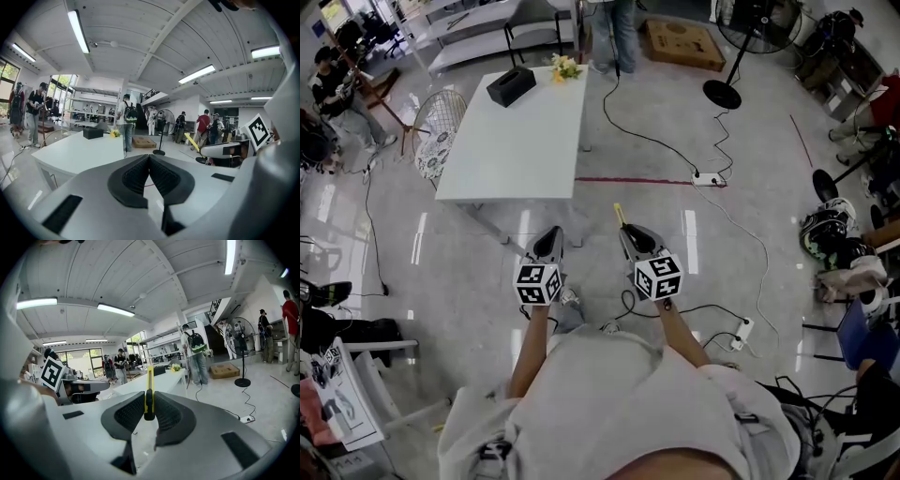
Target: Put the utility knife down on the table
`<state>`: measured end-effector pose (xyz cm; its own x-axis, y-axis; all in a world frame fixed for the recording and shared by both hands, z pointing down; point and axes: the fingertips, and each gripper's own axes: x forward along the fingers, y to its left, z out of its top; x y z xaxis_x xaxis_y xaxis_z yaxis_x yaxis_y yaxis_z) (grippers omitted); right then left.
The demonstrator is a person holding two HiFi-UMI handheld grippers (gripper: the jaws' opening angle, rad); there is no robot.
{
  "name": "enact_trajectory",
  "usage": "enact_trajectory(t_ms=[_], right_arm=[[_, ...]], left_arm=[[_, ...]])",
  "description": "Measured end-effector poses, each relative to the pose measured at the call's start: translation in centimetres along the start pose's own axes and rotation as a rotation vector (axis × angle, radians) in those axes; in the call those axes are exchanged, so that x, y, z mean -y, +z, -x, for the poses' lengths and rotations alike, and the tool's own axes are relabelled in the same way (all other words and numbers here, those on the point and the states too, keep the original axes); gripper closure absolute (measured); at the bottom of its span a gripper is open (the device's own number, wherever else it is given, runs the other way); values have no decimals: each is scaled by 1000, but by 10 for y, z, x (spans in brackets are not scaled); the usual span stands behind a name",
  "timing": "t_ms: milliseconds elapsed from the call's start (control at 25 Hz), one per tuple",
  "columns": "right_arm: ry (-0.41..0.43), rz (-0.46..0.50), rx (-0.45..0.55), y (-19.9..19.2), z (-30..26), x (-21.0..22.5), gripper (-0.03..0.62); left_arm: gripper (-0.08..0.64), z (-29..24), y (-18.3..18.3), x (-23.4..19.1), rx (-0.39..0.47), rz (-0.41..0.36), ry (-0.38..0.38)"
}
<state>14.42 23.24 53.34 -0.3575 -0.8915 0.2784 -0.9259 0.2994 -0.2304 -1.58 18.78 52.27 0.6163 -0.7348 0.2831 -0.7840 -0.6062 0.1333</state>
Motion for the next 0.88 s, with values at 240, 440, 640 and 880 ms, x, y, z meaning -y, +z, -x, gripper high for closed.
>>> enact_trajectory(t_ms=[240,440,640,880], right_arm=[[10,16,-16,6,-25,8,512],[-1,26,-18,15,-55,22,512],[-22,14,-29,28,-103,41,512],[-40,32,-44,59,-175,54,512]], left_arm=[[540,-21,3,-18,8,17,7],[540,-55,14,-38,20,20,-8],[540,-105,31,-66,27,7,-47],[540,-158,67,-124,46,10,-70]])
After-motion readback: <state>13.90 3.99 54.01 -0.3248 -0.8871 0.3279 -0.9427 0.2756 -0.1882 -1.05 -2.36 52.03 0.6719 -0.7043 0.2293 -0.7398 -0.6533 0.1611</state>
